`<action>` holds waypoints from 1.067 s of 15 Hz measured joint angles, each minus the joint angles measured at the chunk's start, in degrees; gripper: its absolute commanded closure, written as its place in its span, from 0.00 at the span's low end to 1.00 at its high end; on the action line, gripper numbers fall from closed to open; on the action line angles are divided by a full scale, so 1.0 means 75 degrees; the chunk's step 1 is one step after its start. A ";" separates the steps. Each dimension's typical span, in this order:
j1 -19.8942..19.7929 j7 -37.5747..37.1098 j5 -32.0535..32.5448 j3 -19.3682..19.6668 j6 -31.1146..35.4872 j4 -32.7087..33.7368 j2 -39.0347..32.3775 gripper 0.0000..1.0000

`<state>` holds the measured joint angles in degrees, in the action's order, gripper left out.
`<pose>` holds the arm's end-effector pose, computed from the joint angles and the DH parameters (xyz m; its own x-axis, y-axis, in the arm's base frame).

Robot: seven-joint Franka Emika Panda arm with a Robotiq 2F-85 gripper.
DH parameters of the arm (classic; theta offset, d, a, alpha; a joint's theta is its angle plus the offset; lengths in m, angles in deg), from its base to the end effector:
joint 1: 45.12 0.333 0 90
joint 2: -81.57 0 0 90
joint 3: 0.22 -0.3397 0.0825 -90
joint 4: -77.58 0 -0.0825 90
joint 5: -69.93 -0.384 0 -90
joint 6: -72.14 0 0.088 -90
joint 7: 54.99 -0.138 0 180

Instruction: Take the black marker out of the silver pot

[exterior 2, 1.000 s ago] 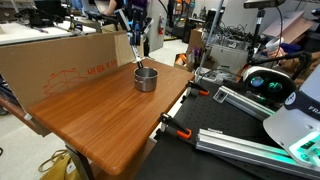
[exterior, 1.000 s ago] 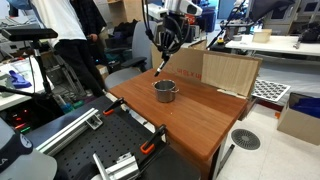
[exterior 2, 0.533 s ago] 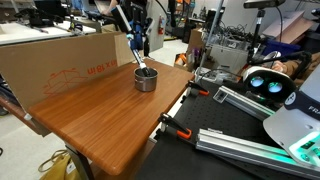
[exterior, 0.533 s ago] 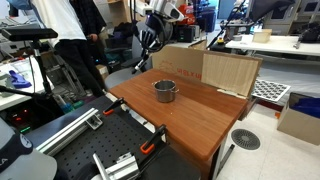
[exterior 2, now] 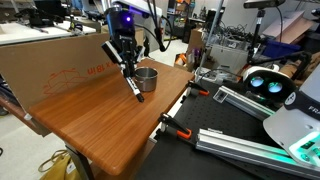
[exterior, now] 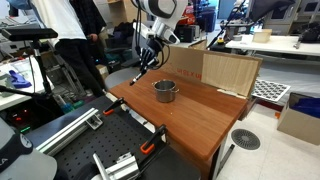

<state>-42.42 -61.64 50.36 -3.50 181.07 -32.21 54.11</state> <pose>0.5611 0.0927 0.2125 0.8485 -0.1211 -0.5152 -0.2531 -0.9478 -0.1940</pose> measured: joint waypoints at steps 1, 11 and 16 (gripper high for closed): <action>0.0015 -0.0080 0.0000 -0.0005 0.0000 0.0155 -0.0198 0.95; 0.0177 -0.1162 0.0013 0.0008 -0.0004 0.1528 -0.1876 0.95; 0.0259 -0.1662 0.0056 0.0074 -0.0101 0.2071 -0.2361 0.49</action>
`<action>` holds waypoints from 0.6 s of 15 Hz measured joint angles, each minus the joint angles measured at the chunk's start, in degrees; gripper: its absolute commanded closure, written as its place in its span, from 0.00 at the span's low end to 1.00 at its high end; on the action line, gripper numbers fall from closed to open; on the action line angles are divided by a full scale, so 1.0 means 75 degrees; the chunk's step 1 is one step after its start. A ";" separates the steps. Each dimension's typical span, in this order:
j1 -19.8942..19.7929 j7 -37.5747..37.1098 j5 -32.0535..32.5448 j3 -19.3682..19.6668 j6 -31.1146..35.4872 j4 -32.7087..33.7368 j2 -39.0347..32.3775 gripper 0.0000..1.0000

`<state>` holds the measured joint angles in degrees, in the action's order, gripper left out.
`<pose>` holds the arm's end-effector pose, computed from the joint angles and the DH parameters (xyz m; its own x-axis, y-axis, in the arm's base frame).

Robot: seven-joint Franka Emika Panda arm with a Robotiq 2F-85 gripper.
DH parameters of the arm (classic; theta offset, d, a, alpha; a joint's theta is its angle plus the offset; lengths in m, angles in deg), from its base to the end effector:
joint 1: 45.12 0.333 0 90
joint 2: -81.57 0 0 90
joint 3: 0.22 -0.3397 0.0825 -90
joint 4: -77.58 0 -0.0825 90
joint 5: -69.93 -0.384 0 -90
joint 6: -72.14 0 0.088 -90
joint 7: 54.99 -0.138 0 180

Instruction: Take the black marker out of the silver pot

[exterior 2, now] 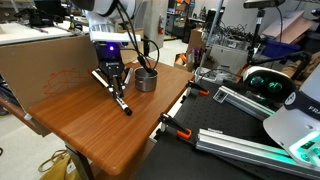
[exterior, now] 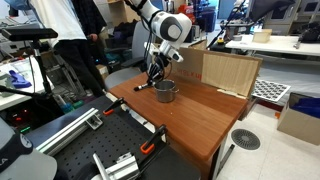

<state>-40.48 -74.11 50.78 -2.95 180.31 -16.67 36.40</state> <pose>0.6109 0.1119 0.1177 0.7536 -0.3024 -0.5836 -0.4097 -0.9104 -0.0573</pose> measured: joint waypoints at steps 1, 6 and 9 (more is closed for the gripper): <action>0.0033 -0.0102 0.0017 0.0023 -0.0021 0.0073 -0.0046 0.42; 0.0142 -0.0267 0.0132 0.0059 -0.0151 0.0241 -0.0133 0.05; 0.0171 -0.0267 0.0136 0.0059 -0.0180 0.0325 -0.0129 0.00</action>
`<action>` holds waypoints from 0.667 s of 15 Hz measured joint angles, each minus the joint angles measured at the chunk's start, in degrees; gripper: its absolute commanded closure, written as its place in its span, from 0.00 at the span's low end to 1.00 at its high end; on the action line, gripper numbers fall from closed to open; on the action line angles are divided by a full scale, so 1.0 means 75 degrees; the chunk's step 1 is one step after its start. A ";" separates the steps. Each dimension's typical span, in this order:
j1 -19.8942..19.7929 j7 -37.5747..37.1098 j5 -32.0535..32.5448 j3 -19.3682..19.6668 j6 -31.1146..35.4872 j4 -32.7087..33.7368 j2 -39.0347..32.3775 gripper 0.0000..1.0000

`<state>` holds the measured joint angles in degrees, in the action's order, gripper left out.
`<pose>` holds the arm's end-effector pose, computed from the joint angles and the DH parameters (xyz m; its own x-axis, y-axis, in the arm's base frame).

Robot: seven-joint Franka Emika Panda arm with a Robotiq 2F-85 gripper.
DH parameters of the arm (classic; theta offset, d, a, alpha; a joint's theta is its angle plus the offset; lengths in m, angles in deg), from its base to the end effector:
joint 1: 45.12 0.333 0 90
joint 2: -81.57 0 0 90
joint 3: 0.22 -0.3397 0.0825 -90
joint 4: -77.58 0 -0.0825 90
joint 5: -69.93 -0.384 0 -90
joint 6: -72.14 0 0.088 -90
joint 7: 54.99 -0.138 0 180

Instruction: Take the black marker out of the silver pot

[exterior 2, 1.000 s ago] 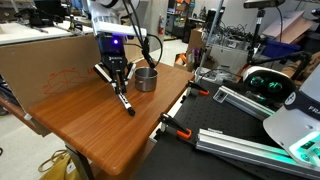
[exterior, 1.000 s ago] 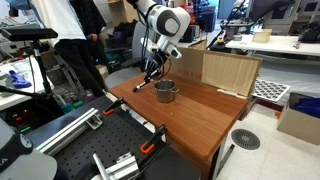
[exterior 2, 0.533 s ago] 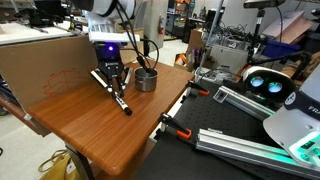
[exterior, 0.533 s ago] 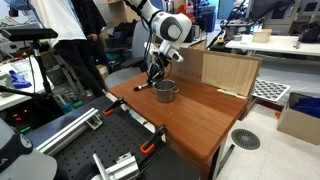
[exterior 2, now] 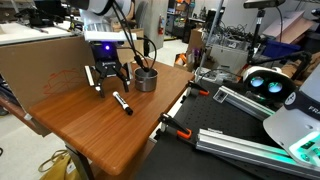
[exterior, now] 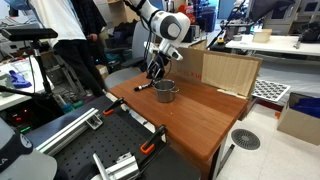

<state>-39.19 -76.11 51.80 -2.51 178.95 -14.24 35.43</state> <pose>0.6179 0.1212 0.1202 0.7529 -0.3141 -0.5784 -0.4040 -0.9143 -0.0293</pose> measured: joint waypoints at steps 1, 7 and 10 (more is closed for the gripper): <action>0.0008 0.0010 0.0000 -0.0007 -0.0001 0.0030 0.0019 0.00; 0.0044 0.0482 -0.0001 -0.0159 -0.0004 -0.0327 0.0937 0.00; 0.0066 0.0940 -0.0002 -0.0218 0.0090 -0.1088 0.1908 0.00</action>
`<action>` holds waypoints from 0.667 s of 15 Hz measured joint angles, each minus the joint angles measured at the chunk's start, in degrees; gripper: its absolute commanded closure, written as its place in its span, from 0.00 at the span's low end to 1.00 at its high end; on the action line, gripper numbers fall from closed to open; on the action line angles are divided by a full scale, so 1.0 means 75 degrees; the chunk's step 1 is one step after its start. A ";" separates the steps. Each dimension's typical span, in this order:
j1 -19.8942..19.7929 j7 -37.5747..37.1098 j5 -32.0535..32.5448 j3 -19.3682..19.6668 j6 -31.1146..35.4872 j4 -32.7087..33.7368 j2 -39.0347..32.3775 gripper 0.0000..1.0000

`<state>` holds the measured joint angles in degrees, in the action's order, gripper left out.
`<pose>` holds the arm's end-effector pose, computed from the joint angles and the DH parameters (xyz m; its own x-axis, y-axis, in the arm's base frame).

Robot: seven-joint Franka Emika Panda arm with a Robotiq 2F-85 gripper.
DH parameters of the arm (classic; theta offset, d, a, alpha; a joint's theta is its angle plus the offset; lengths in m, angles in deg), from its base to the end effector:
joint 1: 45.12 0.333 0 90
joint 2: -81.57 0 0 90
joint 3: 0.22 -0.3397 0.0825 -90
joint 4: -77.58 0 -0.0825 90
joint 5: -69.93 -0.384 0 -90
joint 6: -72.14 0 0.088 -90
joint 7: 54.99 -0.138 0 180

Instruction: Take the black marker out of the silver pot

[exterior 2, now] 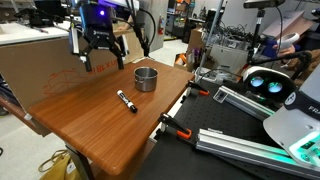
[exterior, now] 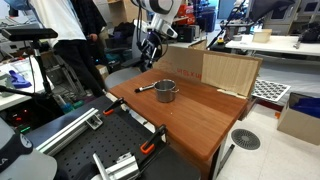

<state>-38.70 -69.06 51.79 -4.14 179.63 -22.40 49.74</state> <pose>0.6023 0.1406 0.2274 0.8640 -0.1608 -0.4771 -0.2628 -0.9523 -0.1550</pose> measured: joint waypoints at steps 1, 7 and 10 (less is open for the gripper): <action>0.0001 0.0185 -0.0005 -0.0019 0.0203 -0.0339 0.0385 0.00; 0.0000 0.0644 -0.0031 -0.0042 0.1132 -0.1600 0.1488 0.00; 0.0000 0.0658 -0.0031 -0.0042 0.1149 -0.1618 0.1488 0.00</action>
<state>-38.70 -64.13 51.55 -4.46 188.25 -34.54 60.90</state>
